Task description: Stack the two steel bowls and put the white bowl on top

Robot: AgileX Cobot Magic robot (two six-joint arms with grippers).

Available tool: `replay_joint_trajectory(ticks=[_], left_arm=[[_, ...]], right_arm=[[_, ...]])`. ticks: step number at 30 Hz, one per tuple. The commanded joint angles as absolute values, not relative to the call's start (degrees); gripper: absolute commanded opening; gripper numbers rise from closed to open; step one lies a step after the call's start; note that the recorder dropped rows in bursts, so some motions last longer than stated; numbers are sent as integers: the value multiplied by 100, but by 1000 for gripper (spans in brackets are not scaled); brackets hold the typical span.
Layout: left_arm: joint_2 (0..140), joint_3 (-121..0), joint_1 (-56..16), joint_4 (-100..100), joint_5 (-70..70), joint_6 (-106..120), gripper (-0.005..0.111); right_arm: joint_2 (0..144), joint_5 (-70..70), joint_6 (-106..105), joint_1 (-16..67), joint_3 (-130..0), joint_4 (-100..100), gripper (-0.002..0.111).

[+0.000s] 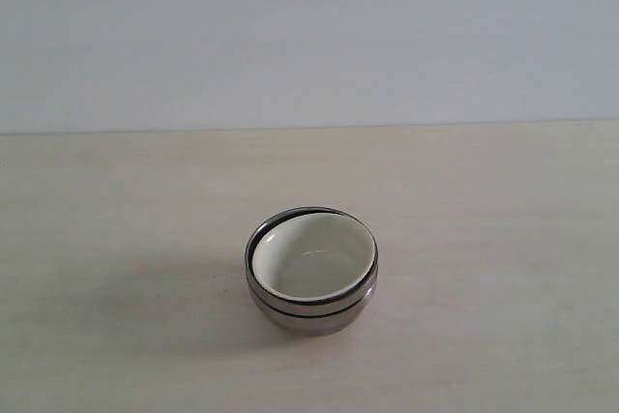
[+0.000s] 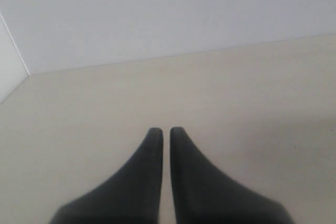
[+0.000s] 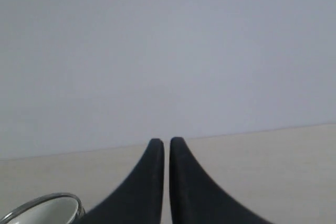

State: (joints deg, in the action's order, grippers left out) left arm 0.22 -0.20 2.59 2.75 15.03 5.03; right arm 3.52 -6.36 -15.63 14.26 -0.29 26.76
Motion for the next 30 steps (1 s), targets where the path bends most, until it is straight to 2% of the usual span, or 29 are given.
replay_joint_trajectory(ticks=[1,8,22,30], left_arm=[[0,0,273,236,1459,447,4],[0,0,273,236,1459,447,4],[0,0,273,236,1459,447,4],[0,0,273,236,1459,447,4]], right_arm=[[28,160,-1682,1301,0,2686,0],[0,376,-1728,1301,0,2613,0],[0,1953,-1819,1301,0,1751,0],[0,1993,-1722,1315,0,1700,0]])
